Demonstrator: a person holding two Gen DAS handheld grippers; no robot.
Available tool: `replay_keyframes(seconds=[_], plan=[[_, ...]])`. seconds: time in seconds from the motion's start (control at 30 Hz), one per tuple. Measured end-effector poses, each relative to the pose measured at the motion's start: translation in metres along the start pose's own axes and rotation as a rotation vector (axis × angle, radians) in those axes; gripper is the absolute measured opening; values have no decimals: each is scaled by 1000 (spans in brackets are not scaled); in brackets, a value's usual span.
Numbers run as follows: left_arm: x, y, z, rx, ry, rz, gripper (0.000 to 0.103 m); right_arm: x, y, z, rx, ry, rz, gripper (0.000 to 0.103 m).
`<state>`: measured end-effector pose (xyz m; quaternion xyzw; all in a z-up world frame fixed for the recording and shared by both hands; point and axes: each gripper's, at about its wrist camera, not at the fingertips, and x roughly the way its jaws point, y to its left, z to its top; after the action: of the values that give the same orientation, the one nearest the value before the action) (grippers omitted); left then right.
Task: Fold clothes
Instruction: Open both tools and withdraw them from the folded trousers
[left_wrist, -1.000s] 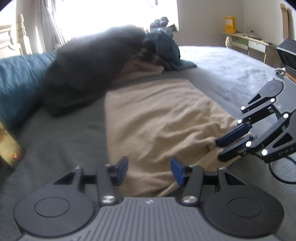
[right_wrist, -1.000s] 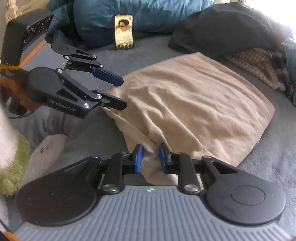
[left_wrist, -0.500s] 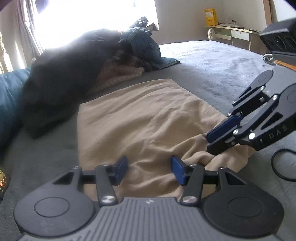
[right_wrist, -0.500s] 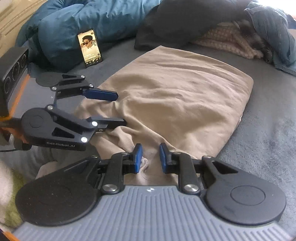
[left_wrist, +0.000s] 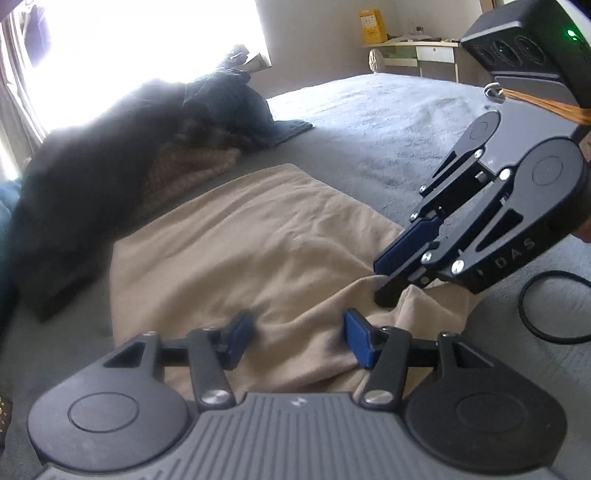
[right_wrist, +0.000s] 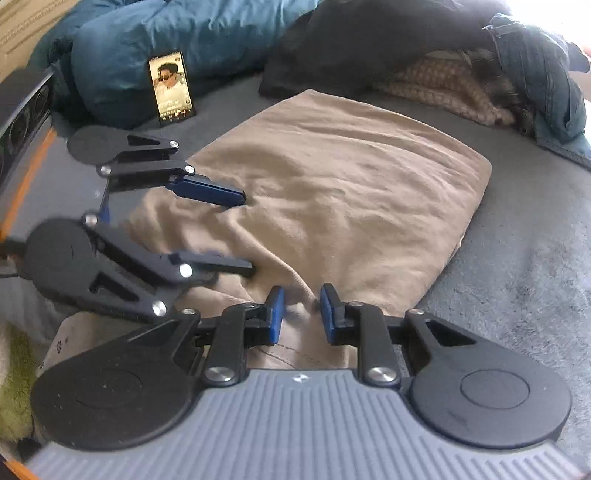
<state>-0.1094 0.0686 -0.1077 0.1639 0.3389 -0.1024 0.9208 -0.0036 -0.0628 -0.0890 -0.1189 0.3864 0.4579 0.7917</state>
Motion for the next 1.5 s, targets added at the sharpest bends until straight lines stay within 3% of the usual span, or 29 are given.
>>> replay_keyframes(seconds=[0.3,0.47,0.53,0.7,0.9,1.17,1.3,1.5], plan=[[-5,11,18,-35,40,-4,59,-4,1,5,0,-7,-4,21],[-17,23,49,-54,37,36,69,-17,-17,13,134,-53,-15,24],[-18,28,62,-69,46,63,77,-21,-25,14,193,-64,-24,26],[-5,34,79,-197,136,114,88,-26,-45,8,341,-63,-23,32],[13,36,71,-321,263,134,89,-32,-55,2,417,-54,-47,46],[17,44,61,-424,308,173,97,-38,-65,5,453,-68,-128,66],[19,47,58,-459,338,198,98,-39,-65,6,444,-68,-159,82],[22,53,53,-496,379,221,98,-37,-55,11,395,-55,-182,90]])
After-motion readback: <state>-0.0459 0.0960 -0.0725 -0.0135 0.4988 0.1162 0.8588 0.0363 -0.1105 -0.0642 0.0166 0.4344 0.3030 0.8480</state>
